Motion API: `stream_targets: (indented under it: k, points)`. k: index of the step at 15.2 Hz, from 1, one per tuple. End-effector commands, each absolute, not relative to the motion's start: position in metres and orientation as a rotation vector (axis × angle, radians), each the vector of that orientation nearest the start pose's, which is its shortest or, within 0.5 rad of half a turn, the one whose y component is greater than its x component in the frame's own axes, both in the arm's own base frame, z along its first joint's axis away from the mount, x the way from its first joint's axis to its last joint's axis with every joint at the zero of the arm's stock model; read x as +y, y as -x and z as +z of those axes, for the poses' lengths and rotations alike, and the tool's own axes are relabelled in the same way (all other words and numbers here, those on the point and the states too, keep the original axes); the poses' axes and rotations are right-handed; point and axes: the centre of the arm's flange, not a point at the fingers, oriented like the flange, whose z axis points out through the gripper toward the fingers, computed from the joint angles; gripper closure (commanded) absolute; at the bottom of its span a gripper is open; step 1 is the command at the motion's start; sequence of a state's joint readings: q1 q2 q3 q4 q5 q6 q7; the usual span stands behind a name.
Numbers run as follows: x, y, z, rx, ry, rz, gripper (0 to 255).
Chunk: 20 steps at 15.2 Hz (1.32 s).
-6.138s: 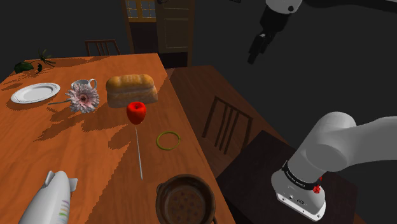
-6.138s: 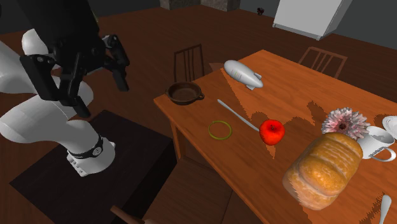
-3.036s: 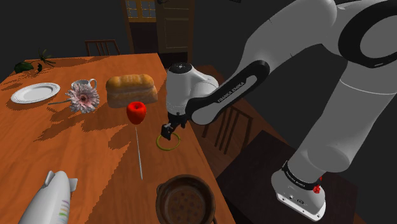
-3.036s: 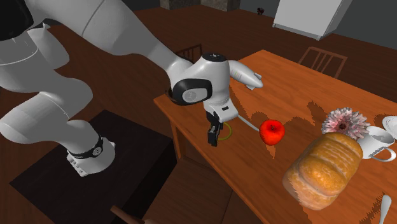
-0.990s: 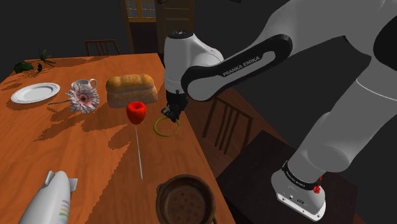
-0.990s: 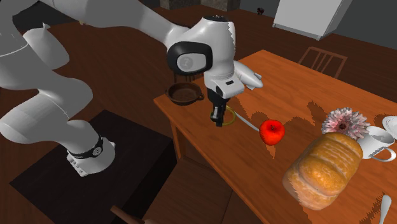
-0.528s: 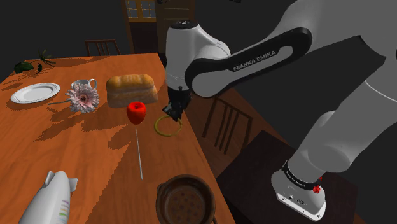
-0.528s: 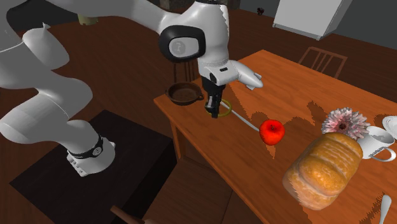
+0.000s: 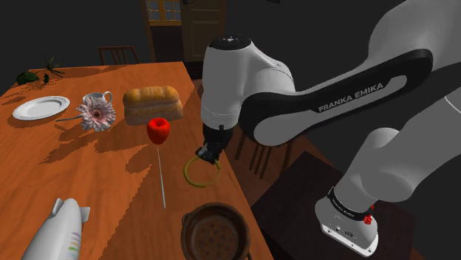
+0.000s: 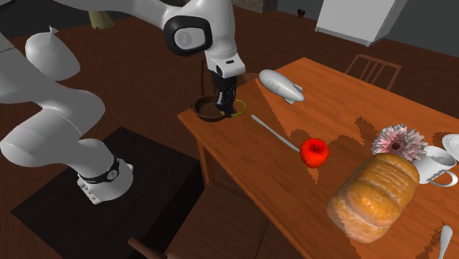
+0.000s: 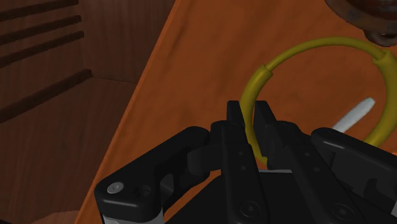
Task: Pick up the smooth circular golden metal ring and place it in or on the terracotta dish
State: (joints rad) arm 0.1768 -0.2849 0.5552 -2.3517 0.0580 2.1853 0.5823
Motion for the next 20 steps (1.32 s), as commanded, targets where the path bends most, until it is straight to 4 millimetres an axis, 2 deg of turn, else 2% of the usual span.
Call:
stream_targets:
  k: [1,10,11,20]
  points:
    - [0.332,-0.323,0.434,-0.165,3.163,-0.196,255]
    - [0.384,-0.216,0.439,-0.165,3.163,-0.196,255]
    - [0.386,-0.213,0.44,-0.165,3.163,-0.196,255]
    - [0.386,-0.213,0.392,-0.165,3.163,-0.196,255]
